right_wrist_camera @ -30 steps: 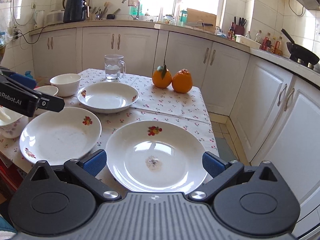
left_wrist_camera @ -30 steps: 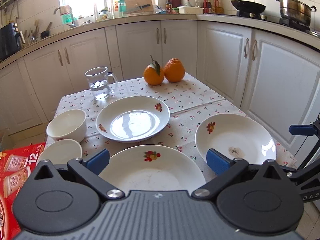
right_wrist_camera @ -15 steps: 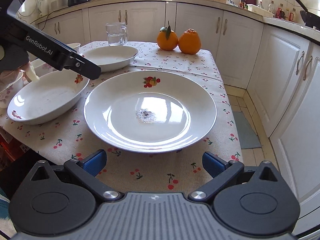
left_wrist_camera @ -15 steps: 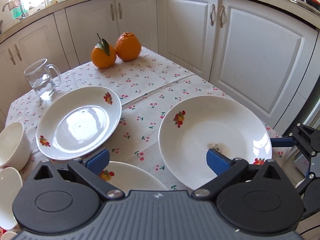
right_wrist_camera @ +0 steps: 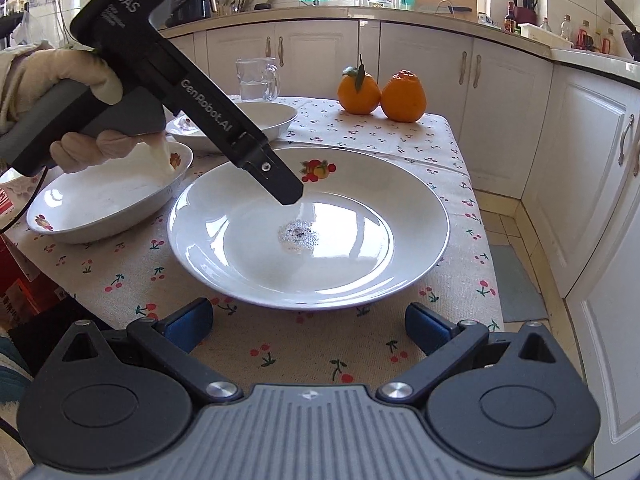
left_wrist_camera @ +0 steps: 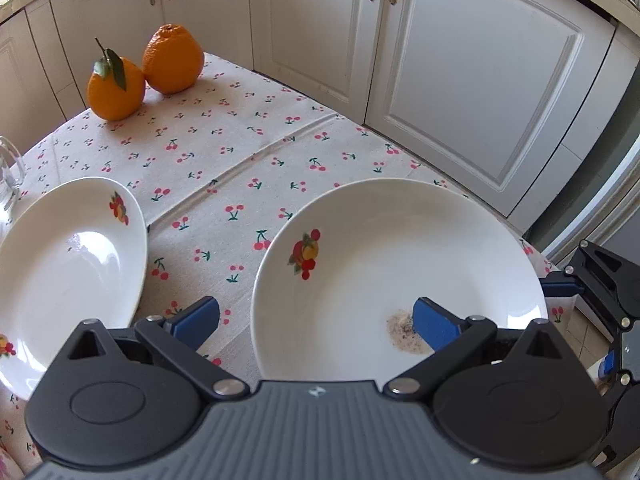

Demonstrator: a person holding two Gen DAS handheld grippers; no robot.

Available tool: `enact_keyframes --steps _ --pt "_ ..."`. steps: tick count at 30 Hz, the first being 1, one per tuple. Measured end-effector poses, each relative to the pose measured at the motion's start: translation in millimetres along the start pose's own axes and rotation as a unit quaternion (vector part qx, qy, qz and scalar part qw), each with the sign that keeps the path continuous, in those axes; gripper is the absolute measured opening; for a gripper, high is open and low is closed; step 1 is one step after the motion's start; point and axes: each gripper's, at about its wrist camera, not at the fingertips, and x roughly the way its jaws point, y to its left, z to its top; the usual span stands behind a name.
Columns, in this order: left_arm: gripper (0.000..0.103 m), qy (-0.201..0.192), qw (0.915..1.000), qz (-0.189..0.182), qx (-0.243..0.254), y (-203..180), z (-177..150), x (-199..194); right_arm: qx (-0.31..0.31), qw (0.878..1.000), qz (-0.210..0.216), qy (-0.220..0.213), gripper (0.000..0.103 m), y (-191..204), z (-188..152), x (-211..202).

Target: Organize plates and bowls

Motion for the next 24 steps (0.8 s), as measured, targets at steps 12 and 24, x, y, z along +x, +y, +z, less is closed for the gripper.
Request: enact_keyframes --steps 12,24 --pt "0.083 0.023 0.999 -0.032 0.022 1 17 18 -0.009 1.0 0.01 0.007 0.103 -1 4 1" --pt "0.079 0.041 0.9976 -0.055 0.014 6 20 23 -0.012 1.0 0.011 0.01 0.099 -1 8 -7"
